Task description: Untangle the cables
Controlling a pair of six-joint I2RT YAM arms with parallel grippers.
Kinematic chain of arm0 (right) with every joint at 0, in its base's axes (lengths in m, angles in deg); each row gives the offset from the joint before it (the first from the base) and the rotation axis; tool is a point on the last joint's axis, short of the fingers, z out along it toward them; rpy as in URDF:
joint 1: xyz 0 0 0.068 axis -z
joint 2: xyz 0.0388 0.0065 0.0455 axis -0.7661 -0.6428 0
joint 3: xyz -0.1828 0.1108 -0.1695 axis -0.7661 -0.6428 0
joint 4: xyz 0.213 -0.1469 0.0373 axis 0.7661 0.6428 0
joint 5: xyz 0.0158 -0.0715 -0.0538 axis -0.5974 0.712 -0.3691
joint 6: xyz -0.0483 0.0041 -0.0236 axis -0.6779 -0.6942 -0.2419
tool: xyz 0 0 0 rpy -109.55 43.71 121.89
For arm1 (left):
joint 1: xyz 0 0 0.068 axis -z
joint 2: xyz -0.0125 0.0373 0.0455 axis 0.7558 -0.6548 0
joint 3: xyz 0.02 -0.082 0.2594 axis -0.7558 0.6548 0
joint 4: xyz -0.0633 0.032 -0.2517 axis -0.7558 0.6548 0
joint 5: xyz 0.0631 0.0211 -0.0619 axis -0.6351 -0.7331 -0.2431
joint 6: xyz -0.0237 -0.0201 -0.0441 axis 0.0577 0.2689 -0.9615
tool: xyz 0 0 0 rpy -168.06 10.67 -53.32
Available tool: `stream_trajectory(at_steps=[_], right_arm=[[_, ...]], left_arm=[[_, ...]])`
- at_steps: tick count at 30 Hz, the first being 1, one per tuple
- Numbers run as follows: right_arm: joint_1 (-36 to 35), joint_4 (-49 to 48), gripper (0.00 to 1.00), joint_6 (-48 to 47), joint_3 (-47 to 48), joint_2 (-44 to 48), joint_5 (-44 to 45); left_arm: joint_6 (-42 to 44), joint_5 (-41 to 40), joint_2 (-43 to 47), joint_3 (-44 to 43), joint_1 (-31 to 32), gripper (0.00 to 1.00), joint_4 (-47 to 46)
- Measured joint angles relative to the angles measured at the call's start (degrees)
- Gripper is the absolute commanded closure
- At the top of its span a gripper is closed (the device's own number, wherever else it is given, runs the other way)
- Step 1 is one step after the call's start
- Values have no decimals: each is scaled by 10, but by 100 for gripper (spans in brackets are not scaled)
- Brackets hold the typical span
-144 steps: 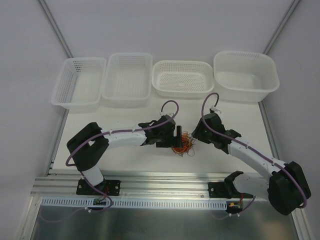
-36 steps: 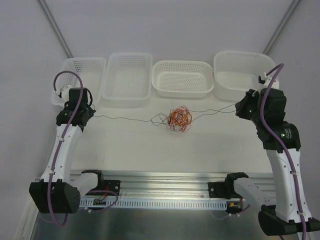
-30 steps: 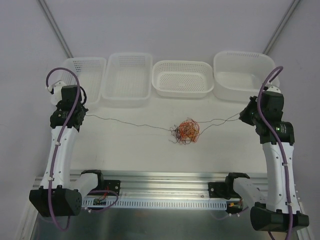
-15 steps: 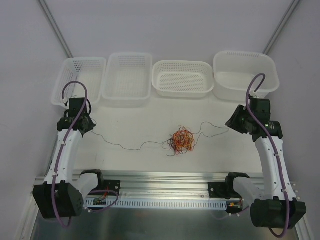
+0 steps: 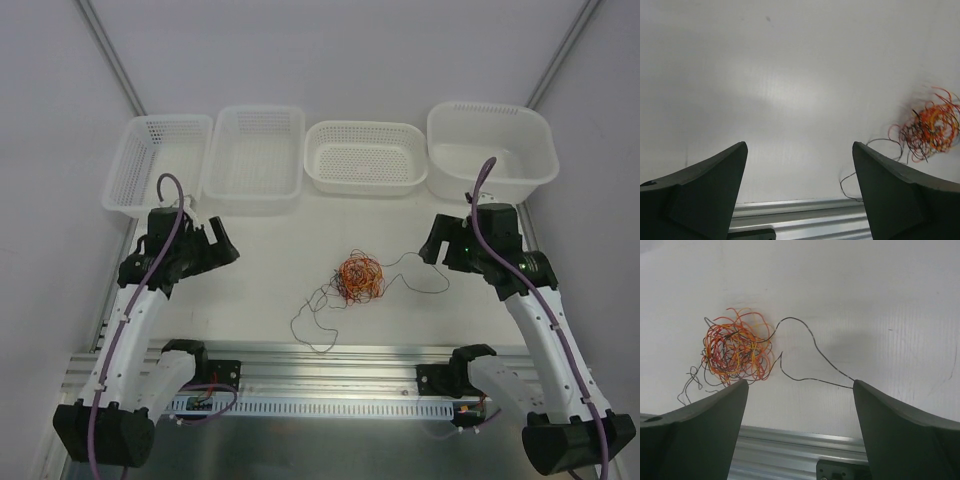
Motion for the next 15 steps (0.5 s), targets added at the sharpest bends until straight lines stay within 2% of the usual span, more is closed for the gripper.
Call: stream_trajectory(at_steps=[2,6,9,15], right_arm=[[-27,-5,10,0,0,7,-5],[-77,-42,11,16,-12,2,-22],[-115,-75,12,35,-33,-21,-31],[-165,-143,14,86,-74,-85,-39]], left_arm=[[-4,27,3,0,43,12,-7],[-22,56,-25,-6,173,13,-33],[-44,58,-78,-17,258,16,-63],[-75,44,-223,-49,379,23,-131]])
